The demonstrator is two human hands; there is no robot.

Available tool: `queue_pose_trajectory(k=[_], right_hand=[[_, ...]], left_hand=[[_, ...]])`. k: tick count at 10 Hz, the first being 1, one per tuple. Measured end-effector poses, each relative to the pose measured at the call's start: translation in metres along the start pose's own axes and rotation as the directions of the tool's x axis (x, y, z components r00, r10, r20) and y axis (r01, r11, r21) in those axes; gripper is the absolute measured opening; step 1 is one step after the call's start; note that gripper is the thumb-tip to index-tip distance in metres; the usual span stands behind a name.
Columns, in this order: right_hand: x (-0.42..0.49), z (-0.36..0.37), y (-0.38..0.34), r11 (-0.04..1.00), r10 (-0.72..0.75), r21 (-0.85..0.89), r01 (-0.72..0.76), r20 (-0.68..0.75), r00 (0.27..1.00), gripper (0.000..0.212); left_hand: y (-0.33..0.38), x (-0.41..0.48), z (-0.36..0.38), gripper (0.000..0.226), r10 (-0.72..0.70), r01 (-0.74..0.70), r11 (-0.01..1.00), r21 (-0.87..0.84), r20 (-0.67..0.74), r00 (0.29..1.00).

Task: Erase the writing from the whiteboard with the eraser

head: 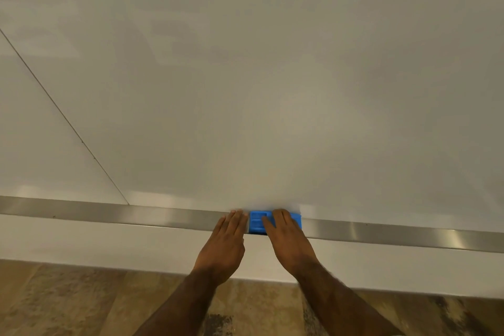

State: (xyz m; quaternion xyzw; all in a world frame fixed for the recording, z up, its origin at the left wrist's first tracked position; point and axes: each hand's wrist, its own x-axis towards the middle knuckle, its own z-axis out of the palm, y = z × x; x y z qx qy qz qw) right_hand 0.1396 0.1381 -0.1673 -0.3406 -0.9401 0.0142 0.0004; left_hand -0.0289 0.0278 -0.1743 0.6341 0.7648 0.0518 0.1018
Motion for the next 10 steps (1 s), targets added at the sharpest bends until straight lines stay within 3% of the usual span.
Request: queue_pose_trajectory(k=[2, 5, 6, 7, 8, 9, 10], right_hand=[[-0.006, -0.005, 0.001, 0.996, -0.023, -0.093, 0.016, -0.074, 0.997, 0.068], [-0.025, 0.002, 0.003, 0.992, 0.099, -0.074, -0.103, -0.055, 0.994, 0.067], [-0.028, -0.013, -0.002, 0.987, 0.110, -0.100, -0.125, -0.147, 0.983, 0.054], [-0.033, -0.044, -0.010, 0.981, 0.074, -0.159, -0.110, -0.218, 0.973, 0.046], [-0.031, -0.114, -0.025, 0.967, 0.070, -0.197, -0.160, -0.401, 0.913, 0.031], [-0.035, -0.199, -0.030, 0.982, 0.038, -0.134, -0.137, -0.565, 0.824, 0.034], [-0.035, -0.298, -0.030, 0.975, -0.013, -0.149, -0.164, -0.779, 0.627, 0.034]], left_hand=[[0.001, -0.004, 0.000, 0.061, 0.039, -0.039, 0.998, 0.052, 0.007, 0.999], [0.007, -0.011, -0.005, 0.063, 0.079, -0.079, 0.997, 0.005, 0.009, 0.997], [0.011, -0.017, -0.028, 0.057, 0.154, -0.152, 0.988, 0.029, -0.287, 0.946], [0.026, -0.028, -0.090, 0.058, 0.233, -0.207, 0.965, 0.161, -0.168, 0.958], [0.037, -0.025, -0.165, 0.054, 0.291, -0.218, 0.944, 0.249, -0.308, 0.906], [0.044, -0.029, -0.239, 0.055, 0.340, -0.232, 0.937, 0.262, -0.518, 0.785], [0.055, -0.035, -0.323, 0.060, 0.362, -0.235, 0.932, 0.276, -0.698, 0.618]])
